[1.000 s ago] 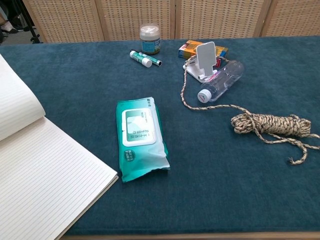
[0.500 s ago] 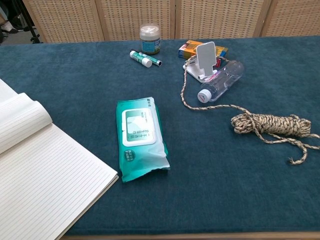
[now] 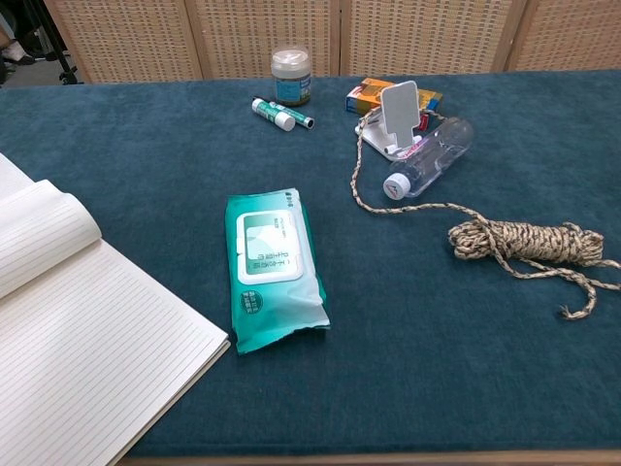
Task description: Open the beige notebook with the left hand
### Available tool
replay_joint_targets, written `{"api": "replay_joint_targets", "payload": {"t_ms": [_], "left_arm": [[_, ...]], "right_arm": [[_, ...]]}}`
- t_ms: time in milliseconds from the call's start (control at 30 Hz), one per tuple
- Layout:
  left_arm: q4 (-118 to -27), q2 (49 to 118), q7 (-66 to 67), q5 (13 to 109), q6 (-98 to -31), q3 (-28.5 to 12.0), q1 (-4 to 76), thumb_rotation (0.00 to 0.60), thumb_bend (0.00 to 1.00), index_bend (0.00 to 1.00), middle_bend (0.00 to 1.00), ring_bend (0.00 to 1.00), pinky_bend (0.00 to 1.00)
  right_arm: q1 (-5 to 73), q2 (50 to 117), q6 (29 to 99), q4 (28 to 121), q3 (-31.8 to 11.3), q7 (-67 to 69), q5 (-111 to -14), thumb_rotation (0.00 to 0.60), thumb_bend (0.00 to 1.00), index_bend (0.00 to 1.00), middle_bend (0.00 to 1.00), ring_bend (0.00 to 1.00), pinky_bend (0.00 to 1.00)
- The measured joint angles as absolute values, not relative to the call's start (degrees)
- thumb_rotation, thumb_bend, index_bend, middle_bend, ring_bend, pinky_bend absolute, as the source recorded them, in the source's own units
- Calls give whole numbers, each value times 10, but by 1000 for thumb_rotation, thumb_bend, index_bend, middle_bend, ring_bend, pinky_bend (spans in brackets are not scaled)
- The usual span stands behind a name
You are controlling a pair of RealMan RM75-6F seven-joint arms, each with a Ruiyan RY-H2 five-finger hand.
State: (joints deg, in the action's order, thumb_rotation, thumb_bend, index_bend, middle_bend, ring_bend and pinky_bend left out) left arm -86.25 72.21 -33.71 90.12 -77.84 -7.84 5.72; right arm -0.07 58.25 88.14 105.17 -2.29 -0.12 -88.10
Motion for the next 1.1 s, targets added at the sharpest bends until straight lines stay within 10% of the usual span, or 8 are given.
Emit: {"api": "replay_joint_targets", "payload": {"t_ms": [400, 1100], "left_arm": [[-871, 743, -247, 971, -695, 14, 115, 600, 420, 0, 0, 0, 0], [-813, 776, -333, 938, -642, 54, 157, 600, 453, 0, 0, 0, 0]], "right_arm": [[0, 581, 881, 1052, -23, 2, -881, 600, 0, 0, 0, 0, 0], [0, 580, 879, 1052, -23, 2, -881, 600, 0, 0, 0, 0, 0]]}}
